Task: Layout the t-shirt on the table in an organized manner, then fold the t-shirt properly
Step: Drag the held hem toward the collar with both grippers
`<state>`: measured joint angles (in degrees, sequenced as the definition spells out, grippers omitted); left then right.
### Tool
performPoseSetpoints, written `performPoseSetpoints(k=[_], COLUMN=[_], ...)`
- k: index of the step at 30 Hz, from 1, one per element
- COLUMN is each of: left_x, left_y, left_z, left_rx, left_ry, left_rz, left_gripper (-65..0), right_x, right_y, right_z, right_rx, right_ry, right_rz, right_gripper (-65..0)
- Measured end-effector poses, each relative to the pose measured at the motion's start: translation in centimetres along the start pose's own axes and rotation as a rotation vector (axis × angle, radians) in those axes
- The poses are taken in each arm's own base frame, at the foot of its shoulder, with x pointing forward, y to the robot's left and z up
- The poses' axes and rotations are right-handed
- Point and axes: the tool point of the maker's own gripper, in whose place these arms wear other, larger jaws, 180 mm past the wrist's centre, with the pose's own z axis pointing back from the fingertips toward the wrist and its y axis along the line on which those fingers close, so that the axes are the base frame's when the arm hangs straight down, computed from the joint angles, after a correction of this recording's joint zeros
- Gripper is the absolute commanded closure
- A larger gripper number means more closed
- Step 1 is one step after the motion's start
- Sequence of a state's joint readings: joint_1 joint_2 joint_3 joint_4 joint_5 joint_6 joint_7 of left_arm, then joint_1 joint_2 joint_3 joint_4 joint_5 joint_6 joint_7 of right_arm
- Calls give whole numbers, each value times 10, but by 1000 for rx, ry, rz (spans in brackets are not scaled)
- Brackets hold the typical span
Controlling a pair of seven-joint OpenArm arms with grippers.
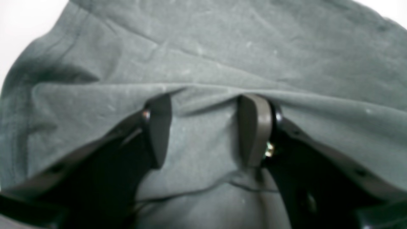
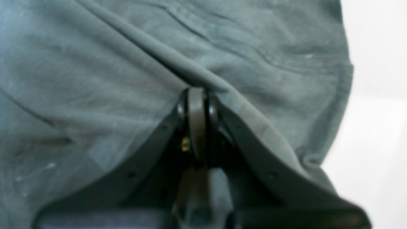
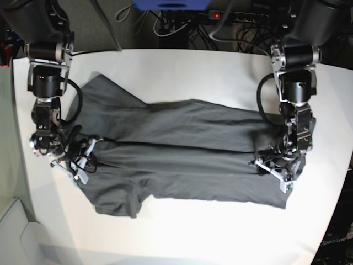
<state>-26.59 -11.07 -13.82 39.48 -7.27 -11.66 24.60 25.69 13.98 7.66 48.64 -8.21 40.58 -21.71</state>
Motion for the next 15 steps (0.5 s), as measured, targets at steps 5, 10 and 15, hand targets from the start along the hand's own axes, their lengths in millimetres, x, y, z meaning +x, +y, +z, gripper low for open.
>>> performPoseSetpoints(k=[5,10,15], left_x=[2,-6,43], left_y=[-6,-11,-31], left_z=[13,53,100], left_rx=[-5,4,-34], left_ry=[36,31,-122], left_rz=[-30,-119,-168], left_gripper=[-337,-337,-338], right_x=[17,46,21], right_y=[-27,-51,-22], right_z=[16,58,74], right_rx=[-76,-209,-218], right_ry=[-7,-74,13], right_rz=[58,100,134], right_gripper=[0,-5,-114])
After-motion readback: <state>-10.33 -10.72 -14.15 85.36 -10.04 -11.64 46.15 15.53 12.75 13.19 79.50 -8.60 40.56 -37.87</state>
